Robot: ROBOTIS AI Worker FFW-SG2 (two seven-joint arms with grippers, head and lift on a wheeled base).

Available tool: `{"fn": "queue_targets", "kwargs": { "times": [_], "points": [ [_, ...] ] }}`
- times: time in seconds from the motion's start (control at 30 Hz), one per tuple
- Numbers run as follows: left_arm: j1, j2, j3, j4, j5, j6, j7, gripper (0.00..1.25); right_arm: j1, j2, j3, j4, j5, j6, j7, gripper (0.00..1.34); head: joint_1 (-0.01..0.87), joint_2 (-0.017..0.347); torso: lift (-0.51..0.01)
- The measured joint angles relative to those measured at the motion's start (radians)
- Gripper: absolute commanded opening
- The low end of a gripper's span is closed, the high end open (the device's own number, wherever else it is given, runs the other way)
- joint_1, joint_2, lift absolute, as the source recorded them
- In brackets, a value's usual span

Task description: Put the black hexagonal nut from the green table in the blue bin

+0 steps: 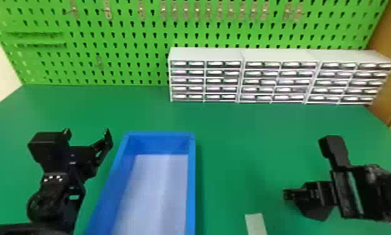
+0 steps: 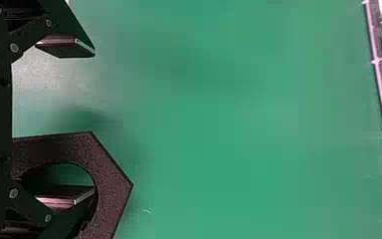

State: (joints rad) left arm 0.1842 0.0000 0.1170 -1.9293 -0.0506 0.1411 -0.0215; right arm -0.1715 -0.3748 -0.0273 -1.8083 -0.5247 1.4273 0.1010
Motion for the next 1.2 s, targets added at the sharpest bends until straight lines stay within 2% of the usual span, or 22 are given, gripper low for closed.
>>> {"fn": "queue_targets", "kwargs": {
  "times": [0.17, 0.57, 0.63, 0.73, 0.77, 1.0, 1.2],
  "points": [
    [-0.003, 0.0, -0.002, 0.003, 0.001, -0.004, 0.0, 0.94, -0.003, -0.008, 0.014, 0.026, 0.001, -0.002, 0.013, 1.03, 0.657, 0.057, -0.095],
    [-0.007, 0.0, -0.002, 0.011, 0.002, -0.016, 0.0, 0.94, 0.016, -0.007, 0.017, 0.077, 0.006, 0.0, 0.047, 1.0, 0.657, 0.057, -0.095],
    [-0.007, 0.0, -0.003, 0.012, 0.002, -0.017, 0.0, 0.94, 0.018, -0.006, 0.014, 0.077, 0.006, 0.01, 0.05, 0.93, 0.657, 0.057, -0.095],
    [-0.008, 0.0, -0.003, 0.013, 0.003, -0.018, 0.0, 0.94, 0.018, -0.004, 0.007, 0.077, 0.006, 0.034, 0.055, 0.64, 0.657, 0.057, -0.095],
    [-0.008, 0.0, -0.003, 0.013, 0.003, -0.018, 0.0, 0.94, 0.018, -0.004, 0.005, 0.077, 0.006, 0.044, 0.055, 0.58, 0.657, 0.057, -0.095],
    [-0.009, 0.0, -0.003, 0.015, 0.003, -0.021, 0.0, 0.94, 0.018, 0.005, -0.035, 0.077, -0.012, 0.119, 0.056, 0.41, 0.657, 0.057, -0.095],
    [-0.009, 0.0, -0.002, 0.015, 0.003, -0.022, 0.0, 0.94, 0.018, 0.005, -0.059, 0.077, -0.031, 0.142, 0.056, 0.33, 0.657, 0.057, -0.095]
  ]
}}
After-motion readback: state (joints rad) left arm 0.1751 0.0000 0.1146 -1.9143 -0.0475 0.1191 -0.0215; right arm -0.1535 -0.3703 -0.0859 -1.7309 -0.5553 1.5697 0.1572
